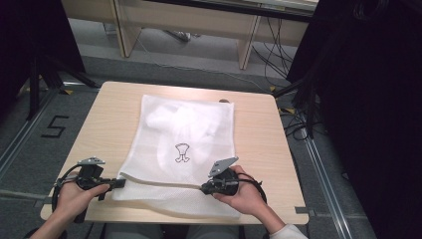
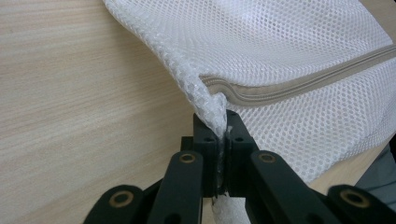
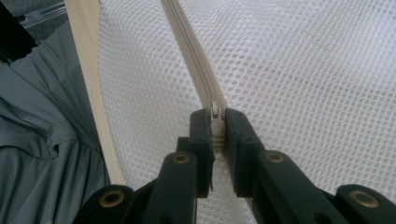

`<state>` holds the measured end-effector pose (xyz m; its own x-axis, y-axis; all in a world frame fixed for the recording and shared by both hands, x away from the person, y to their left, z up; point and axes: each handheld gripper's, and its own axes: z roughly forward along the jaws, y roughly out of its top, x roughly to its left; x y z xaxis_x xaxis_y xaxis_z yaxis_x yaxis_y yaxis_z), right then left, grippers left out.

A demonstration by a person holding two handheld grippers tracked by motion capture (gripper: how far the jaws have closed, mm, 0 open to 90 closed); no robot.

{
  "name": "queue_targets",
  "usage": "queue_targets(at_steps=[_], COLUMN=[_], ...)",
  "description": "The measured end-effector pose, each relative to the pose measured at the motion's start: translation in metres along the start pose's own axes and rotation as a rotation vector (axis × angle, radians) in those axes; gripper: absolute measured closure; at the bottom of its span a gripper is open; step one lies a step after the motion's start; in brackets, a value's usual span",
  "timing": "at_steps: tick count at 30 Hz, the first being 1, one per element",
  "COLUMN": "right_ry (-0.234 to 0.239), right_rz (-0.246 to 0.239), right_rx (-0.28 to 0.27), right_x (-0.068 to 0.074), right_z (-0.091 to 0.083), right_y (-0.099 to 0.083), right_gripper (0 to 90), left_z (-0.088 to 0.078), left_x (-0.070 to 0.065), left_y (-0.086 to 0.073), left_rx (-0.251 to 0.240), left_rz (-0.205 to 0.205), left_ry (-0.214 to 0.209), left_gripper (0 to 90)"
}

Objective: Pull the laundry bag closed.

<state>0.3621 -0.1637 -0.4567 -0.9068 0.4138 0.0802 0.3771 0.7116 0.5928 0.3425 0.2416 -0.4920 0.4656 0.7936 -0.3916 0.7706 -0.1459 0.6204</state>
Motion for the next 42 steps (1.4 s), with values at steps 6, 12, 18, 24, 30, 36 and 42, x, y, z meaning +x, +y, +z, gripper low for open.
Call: queue_targets(at_steps=[6,12,18,24,30,36,42], right_ry=[0.001,-0.003,-0.006,-0.008,-0.007,-0.008,-0.022], right_rz=[0.003,0.01,0.013,0.021,0.016,0.021,0.037], right_rx=[-0.001,-0.001,-0.008,-0.015,-0.011,-0.015,-0.015], right_x=[-0.002,-0.003,-0.004,-0.004,-0.005,-0.007,-0.008], right_z=[-0.003,-0.006,-0.008,-0.009,-0.011,-0.014,-0.016], right_y=[-0.002,-0.004,-0.006,-0.008,-0.009,-0.012,-0.016], right_gripper=[82.6,82.7,82.6,82.6,82.6,82.6,82.6], left_z=[0.0,0.0,0.0,0.0,0.0,0.0,0.0], left_x=[0.0,-0.001,0.0,0.0,0.0,0.0,0.001], left_y=[0.0,0.0,0.0,0.0,0.0,0.0,0.0], left_rx=[-0.007,-0.008,0.001,-0.006,-0.006,-0.007,-0.005], left_rz=[-0.009,-0.01,-0.001,-0.01,-0.009,-0.01,-0.009], left_ry=[-0.013,-0.013,-0.001,-0.012,-0.009,-0.009,-0.014], left_gripper=[85.6,85.6,85.5,85.5,85.5,85.6,85.5])
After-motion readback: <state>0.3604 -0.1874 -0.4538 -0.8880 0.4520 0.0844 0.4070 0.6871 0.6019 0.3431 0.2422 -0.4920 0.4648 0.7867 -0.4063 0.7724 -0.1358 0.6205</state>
